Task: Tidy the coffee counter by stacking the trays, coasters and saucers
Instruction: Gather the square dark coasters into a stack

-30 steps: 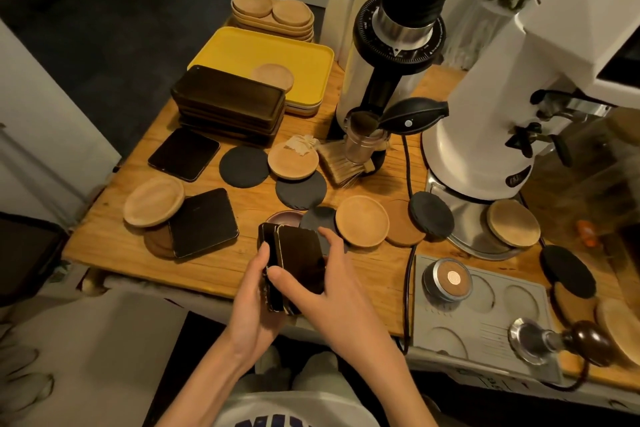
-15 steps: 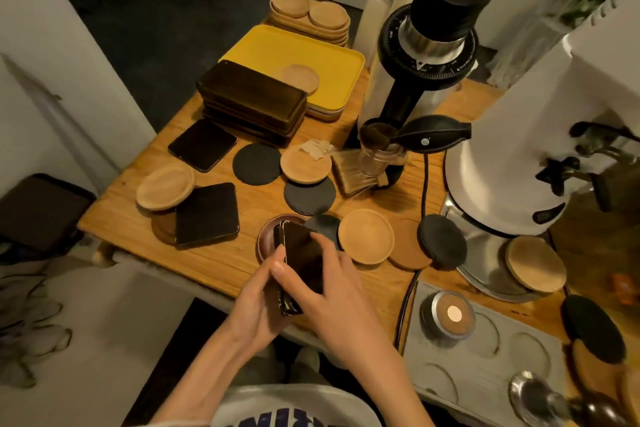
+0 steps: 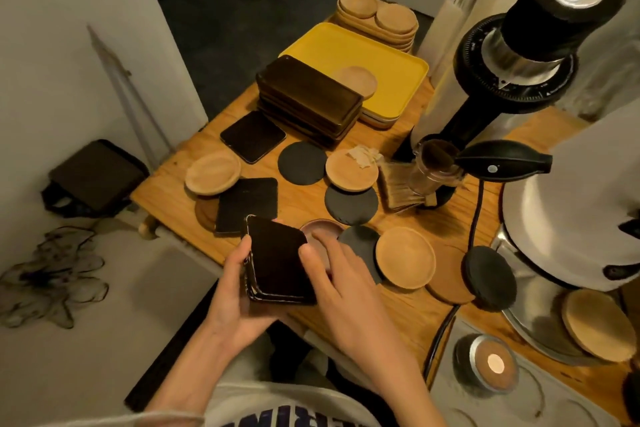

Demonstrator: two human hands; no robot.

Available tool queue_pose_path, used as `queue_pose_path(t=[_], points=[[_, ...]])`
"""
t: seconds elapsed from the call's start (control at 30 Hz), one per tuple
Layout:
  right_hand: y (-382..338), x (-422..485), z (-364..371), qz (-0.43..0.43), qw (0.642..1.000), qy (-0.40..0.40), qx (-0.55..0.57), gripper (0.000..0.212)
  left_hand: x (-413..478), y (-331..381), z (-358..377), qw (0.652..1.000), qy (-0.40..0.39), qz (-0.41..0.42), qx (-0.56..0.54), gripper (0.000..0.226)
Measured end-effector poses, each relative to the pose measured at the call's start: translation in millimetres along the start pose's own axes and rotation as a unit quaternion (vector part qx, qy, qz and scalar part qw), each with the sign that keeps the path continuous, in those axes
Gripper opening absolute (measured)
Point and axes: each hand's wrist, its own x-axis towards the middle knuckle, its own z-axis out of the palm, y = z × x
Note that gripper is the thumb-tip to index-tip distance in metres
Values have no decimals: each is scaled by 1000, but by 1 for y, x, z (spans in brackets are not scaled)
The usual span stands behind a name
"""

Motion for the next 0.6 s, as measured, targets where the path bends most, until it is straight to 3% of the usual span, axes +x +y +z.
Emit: queue_pose_path(t=[0.2, 0.3, 0.4, 0.5, 0.6], points=[[-7, 48, 7, -45, 998, -7, -47, 74, 5, 58, -24, 998, -42, 35, -22, 86], [-20, 72, 14, -76, 995, -14, -65, 82, 10, 94, -39, 998, -64, 0, 21, 80], [-38, 99, 32, -65, 993, 9, -94, 86, 21, 140, -62, 994, -90, -56, 2, 88], [-37, 110, 37, -45, 990, 3, -134, 94, 29, 158, -74, 979, -182, -70, -50, 72], [-47, 129, 53, 7, 992, -9, -126, 101, 42, 195, -96, 964, -216, -101, -114, 62]])
